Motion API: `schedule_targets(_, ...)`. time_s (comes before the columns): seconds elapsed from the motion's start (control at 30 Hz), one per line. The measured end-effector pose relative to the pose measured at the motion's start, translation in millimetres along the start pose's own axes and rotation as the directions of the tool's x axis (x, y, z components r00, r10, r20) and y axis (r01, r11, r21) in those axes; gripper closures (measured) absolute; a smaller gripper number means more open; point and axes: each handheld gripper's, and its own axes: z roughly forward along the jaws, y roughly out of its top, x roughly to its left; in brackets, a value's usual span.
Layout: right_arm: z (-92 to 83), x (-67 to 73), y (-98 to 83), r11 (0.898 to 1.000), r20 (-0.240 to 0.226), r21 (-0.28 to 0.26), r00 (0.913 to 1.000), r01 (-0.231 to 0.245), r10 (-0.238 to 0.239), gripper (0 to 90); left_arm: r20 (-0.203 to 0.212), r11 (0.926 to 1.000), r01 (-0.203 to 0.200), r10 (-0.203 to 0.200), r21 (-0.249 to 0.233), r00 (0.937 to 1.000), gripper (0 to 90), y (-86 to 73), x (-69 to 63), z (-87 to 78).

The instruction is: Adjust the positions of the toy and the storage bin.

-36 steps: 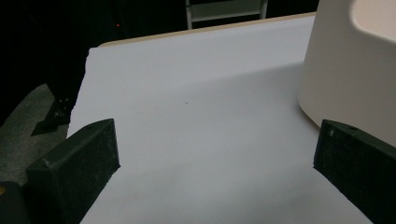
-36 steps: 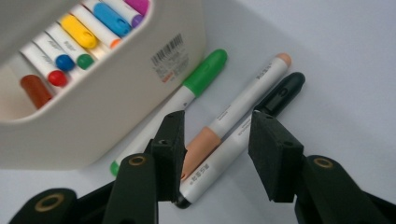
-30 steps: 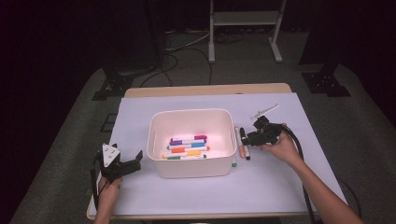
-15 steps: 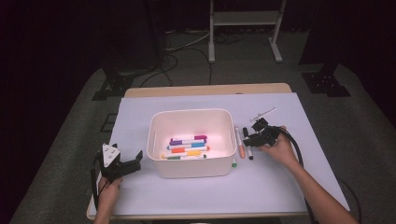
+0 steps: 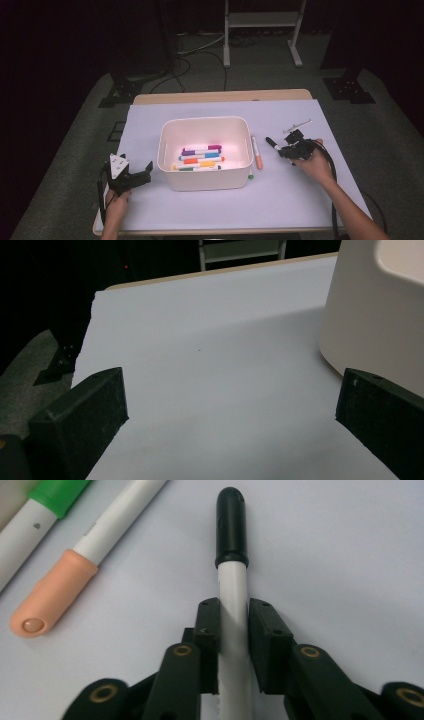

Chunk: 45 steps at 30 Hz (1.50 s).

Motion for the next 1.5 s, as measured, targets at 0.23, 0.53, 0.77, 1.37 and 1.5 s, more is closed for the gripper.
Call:
schedule_targets(0.23, -5.5, -6.8, -4.3, 0.999, -0.048, 0.007, 0.9982, -0.037, 0.037, 75.8, 0.0, 1.0, 0.0, 0.0, 0.004, 1.0, 0.0, 0.1, 0.4, 0.0)
schedule_targets(0.53, -35.4, -1.8, -6.8, 0.998, -0.135, -0.049, 0.9903, -0.042, 0.035, 75.9, -0.001, 1.0, 0.0, 0.0, 0.003, 1.0, 0.0, 0.1, 0.1, 0.2)
schedule_targets(0.77, -68.3, 5.6, -1.8, 0.994, -0.18, -0.11, 0.9836, -0.027, 0.007, 75.9, -0.001, 1.0, -0.001, 0.001, 0.007, 1.0, 0.0, 0.2, 0.2, 0.2)
schedule_targets(1.37, -136.8, 52.3, 40.7, 0.971, -0.264, -0.212, 0.9505, 0.108, -0.164, 75.9, -0.001, 1.0, -0.001, 0.001, 0.008, 1.0, 0.0, 0.3, 0.2, 0.2)
schedule_targets(1.5, -146.3, 66.4, 53.3, 0.963, -0.283, -0.228, 0.9368, 0.142, -0.205, 76.0, 0.0, 1.0, 0.0, 0.0, 0.007, 1.0, 0.0, 0.2, 0.3, 0.1)
